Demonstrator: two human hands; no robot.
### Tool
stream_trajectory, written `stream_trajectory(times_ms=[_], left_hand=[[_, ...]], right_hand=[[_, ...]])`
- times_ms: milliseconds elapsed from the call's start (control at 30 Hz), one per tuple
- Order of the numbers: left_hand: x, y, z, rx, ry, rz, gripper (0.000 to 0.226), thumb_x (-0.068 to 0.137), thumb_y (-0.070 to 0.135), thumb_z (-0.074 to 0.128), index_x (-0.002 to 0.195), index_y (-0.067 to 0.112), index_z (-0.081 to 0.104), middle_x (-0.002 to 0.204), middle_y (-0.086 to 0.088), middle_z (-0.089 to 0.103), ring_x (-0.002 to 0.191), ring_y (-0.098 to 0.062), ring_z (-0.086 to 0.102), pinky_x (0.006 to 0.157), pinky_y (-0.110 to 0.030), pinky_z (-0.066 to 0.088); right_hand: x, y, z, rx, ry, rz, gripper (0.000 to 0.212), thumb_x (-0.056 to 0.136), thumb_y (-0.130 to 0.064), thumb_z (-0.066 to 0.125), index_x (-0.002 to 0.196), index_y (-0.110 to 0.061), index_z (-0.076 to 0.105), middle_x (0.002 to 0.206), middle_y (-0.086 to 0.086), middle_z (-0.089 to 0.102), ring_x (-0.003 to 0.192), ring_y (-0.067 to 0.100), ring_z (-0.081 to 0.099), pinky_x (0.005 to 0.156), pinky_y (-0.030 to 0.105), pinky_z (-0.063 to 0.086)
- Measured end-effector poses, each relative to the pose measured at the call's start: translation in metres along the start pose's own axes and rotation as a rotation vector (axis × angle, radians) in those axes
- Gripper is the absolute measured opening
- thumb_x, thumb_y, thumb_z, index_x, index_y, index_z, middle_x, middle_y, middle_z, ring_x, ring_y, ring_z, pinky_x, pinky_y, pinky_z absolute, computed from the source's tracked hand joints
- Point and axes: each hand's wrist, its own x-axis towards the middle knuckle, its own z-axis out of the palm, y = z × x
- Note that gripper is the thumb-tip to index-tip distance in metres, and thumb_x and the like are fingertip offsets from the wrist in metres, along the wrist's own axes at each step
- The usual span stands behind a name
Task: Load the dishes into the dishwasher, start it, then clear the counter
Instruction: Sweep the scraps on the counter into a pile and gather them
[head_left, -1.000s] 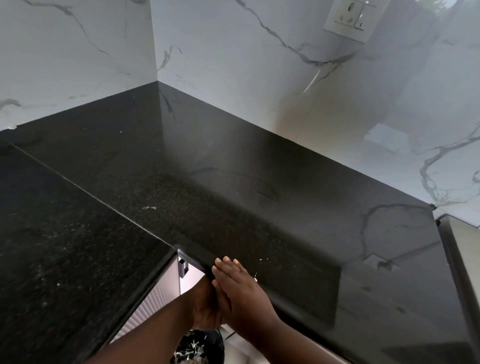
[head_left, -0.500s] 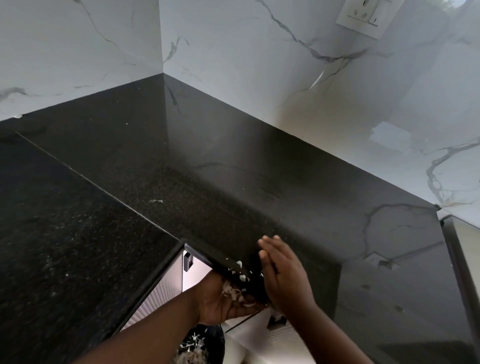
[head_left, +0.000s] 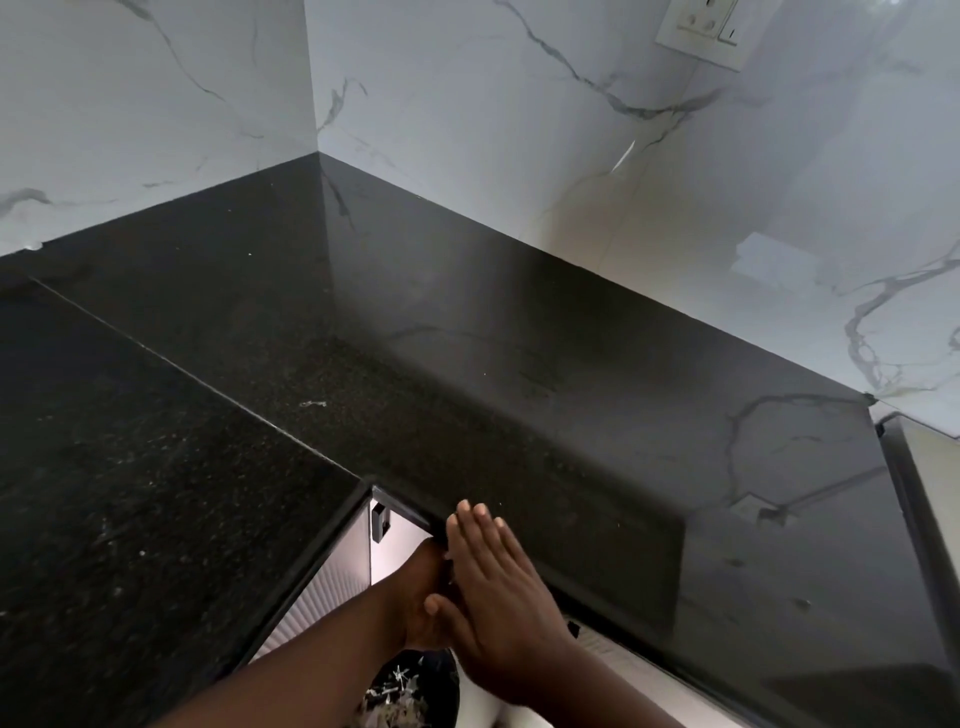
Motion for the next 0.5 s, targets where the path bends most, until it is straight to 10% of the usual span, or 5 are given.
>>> stream_trajectory(times_ms=[133, 233, 500], left_hand=[[-0.001, -0.002, -0.001, 0.010, -0.099, 0.025, 0.055, 0.100, 0.042, 0.039, 0.074, 0.007, 0.073, 0.071, -0.008, 0.071, 0.062, -0.017, 0.070, 0.056, -0.024, 0.055], [-0.003, -0.001, -0.006, 0.092, -0.206, 0.039, 0.036, 0.077, 0.043, 0.069, 0.092, 0.012, 0.077, 0.094, -0.008, 0.072, 0.079, -0.018, 0.070, 0.067, -0.029, 0.056], [-0.010, 0.002, -0.004, 0.165, -0.024, -0.035, 0.049, 0.084, 0.049, 0.045, 0.093, 0.016, 0.079, 0.104, -0.011, 0.072, 0.092, -0.023, 0.070, 0.078, -0.031, 0.051]], right_hand=[[-0.004, 0.005, -0.002, 0.221, 0.086, -0.185, 0.077, 0.093, -0.066, 0.006, 0.154, -0.019, 0.018, 0.158, -0.012, 0.004, 0.147, -0.001, -0.005, 0.118, 0.019, -0.007], [0.008, 0.011, -0.015, 0.195, 0.157, -0.058, 0.083, 0.086, -0.073, 0.004, 0.154, -0.026, 0.012, 0.156, -0.017, -0.002, 0.144, -0.005, -0.014, 0.119, 0.023, -0.006], [0.011, 0.009, -0.002, -0.045, 0.011, -0.137, 0.071, 0.099, -0.059, 0.014, 0.155, -0.016, 0.011, 0.158, -0.002, -0.009, 0.146, 0.014, -0.017, 0.118, 0.036, -0.016]])
